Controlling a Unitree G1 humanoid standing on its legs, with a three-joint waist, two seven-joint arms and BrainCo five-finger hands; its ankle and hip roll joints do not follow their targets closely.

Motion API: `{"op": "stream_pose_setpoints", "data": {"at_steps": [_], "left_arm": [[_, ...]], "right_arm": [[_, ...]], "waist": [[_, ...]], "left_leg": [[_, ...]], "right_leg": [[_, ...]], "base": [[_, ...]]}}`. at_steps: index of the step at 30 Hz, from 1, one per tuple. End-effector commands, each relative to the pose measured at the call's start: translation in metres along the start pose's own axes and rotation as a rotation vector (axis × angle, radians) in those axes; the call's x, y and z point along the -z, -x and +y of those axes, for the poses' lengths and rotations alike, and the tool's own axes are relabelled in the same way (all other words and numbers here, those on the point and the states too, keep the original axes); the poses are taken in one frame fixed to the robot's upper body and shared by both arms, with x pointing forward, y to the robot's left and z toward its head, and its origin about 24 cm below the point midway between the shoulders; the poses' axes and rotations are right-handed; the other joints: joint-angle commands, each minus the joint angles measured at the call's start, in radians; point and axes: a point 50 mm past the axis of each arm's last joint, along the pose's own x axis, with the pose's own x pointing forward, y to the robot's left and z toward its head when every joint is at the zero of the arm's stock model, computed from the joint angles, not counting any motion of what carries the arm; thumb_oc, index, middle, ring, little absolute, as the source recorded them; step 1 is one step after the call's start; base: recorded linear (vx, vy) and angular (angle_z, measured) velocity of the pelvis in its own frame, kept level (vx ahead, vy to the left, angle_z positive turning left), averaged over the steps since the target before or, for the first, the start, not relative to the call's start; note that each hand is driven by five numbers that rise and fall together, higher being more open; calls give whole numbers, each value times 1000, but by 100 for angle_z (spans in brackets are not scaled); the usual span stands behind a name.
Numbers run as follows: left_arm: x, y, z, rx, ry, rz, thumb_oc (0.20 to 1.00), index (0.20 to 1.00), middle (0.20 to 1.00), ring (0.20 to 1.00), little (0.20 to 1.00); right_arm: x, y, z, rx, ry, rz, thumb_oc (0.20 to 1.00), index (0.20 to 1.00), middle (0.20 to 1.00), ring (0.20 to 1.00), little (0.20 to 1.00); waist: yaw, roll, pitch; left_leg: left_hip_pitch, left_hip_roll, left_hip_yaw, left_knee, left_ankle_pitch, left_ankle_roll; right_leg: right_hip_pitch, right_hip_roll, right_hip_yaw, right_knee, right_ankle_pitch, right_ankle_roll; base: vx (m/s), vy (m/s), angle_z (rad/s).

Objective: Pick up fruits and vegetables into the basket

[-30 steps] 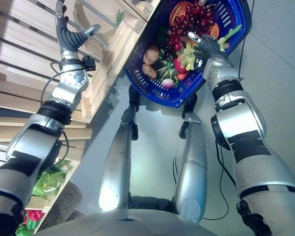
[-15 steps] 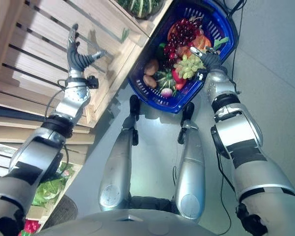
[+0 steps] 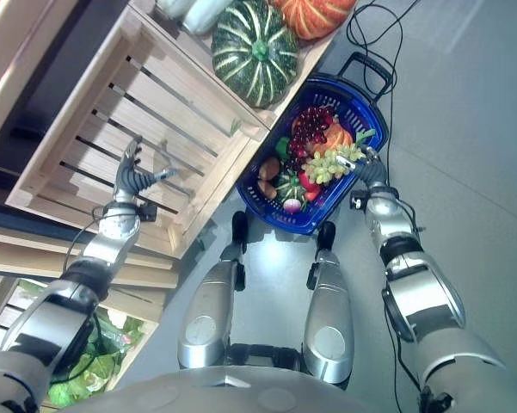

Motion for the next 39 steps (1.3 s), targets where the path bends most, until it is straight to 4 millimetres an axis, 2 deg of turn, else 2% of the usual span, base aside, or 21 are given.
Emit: {"op": "stream_pose_setpoints", "data": {"at_steps": [1, 2, 3, 4, 7, 8, 9, 10, 12, 13, 14, 20, 27, 39], "left_arm": [[45, 29, -10, 91, -16, 155, 1000, 1000, 1000, 1000, 1000], [67, 50, -16, 147, 1, 243, 1000, 1000, 1000, 1000, 1000], [71, 54, -18, 157, 0, 255, 1000, 1000, 1000, 1000, 1000], [88, 72, -24, 202, 15, 330, 1000, 1000, 1000, 1000, 1000], [113, 101, -32, 261, 47, 461, 1000, 1000, 1000, 1000, 1000], [128, 120, -35, 297, 80, 558, 1000, 1000, 1000, 1000, 1000], [129, 122, -36, 298, 84, 568, 1000, 1000, 1000, 1000, 1000], [138, 132, -36, 308, 102, 622, 1000, 1000, 1000, 1000, 1000], [140, 136, -36, 315, 107, 640, 1000, 1000, 1000, 1000, 1000], [155, 160, -41, 358, 105, 756, 1000, 1000, 1000, 1000, 1000], [160, 170, -44, 385, 97, 801, 1000, 1000, 1000, 1000, 1000], [171, 197, -53, 462, 143, 934, 1000, 1000, 1000, 1000, 1000], [171, 201, -59, 493, 194, 957, 1000, 1000, 1000, 1000, 1000], [171, 201, -62, 491, 187, 979, 1000, 1000, 1000, 1000, 1000]], "right_arm": [[57, 29, -20, 15, 32, 115, 1000, 1000, 1000, 1000, 1000], [90, 48, -27, 17, 42, 214, 1000, 1000, 1000, 1000, 1000], [96, 52, -28, 16, 48, 232, 1000, 1000, 1000, 1000, 1000], [122, 70, -29, 13, 70, 325, 1000, 1000, 1000, 1000, 1000], [156, 97, -31, -1, 95, 472, 1000, 1000, 1000, 1000, 1000], [175, 114, -31, -11, 112, 574, 1000, 1000, 1000, 1000, 1000], [177, 116, -31, -12, 113, 584, 1000, 1000, 1000, 1000, 1000], [188, 127, -31, -17, 120, 643, 1000, 1000, 1000, 1000, 1000], [191, 130, -31, -18, 121, 667, 1000, 1000, 1000, 1000, 1000], [209, 151, -31, -27, 120, 790, 1000, 1000, 1000, 1000, 1000], [217, 160, -30, -41, 128, 845, 1000, 1000, 1000, 1000, 1000], [237, 192, -26, -95, 171, 1000, 1000, 1000, 1000, 1000, 1000], [243, 201, -22, -94, 116, 1043, 1000, 1000, 1000, 1000, 1000], [243, 202, -19, -117, 122, 1061, 1000, 1000, 1000, 1000, 1000]], "waist": [[-17, -19, -225], [-19, -22, -263], [-19, -22, -270], [-21, -24, -307], [-20, -30, -359], [-21, -33, -392], [-22, -33, -394], [-24, -35, -408], [-24, -35, -410], [-31, -37, -434], [-34, -38, -443], [-51, -33, -459], [-62, -33, -463], [-60, -34, -472]], "left_leg": [[-11, -56, 5, 11, -83, 45], [26, -51, 7, -4, -87, 45], [33, -50, 7, -7, -88, 45], [63, -46, 10, -17, -90, 46], [109, -41, 13, -30, -98, 46], [138, -34, 20, -40, -101, 46], [142, -33, 20, -42, -102, 46], [159, -29, 23, -49, -104, 45], [164, -28, 23, -52, -104, 45], [196, -20, 32, -72, -107, 42], [207, -15, 37, -80, -109, 40], [233, -4, 48, -93, -120, 33], [248, 2, 61, -93, -132, 35], [257, 5, 57, -93, -136, 34]], "right_leg": [[59, 10, -40, -81, 10, -18], [98, 14, -38, -103, 11, -17], [106, 14, -39, -107, 12, -17], [136, 14, -40, -124, 15, -14], [182, 14, -48, -147, 17, -11], [209, 13, -51, -157, 16, -9], [212, 13, -51, -158, 16, -9], [228, 13, -51, -164, 14, -8], [233, 13, -52, -166, 14, -7], [262, 13, -54, -182, 13, -2], [272, 13, -56, -191, 13, 0], [298, 11, -51, -213, 12, 7], [310, 8, -51, -215, 7, 9], [318, 6, -51, -218, 5, 10]], "base": [[225, 7, 2], [181, 11, 3], [210, 8, 4], [159, 1, 7], [180, -13, 10], [174, -18, -5], [141, -15, -6], [49, -8, -8], [49, -10, -8], [71, -13, -6], [76, -13, -2], [15, 0, -2], [-3, -6, -6], [1, -1, -1]]}}
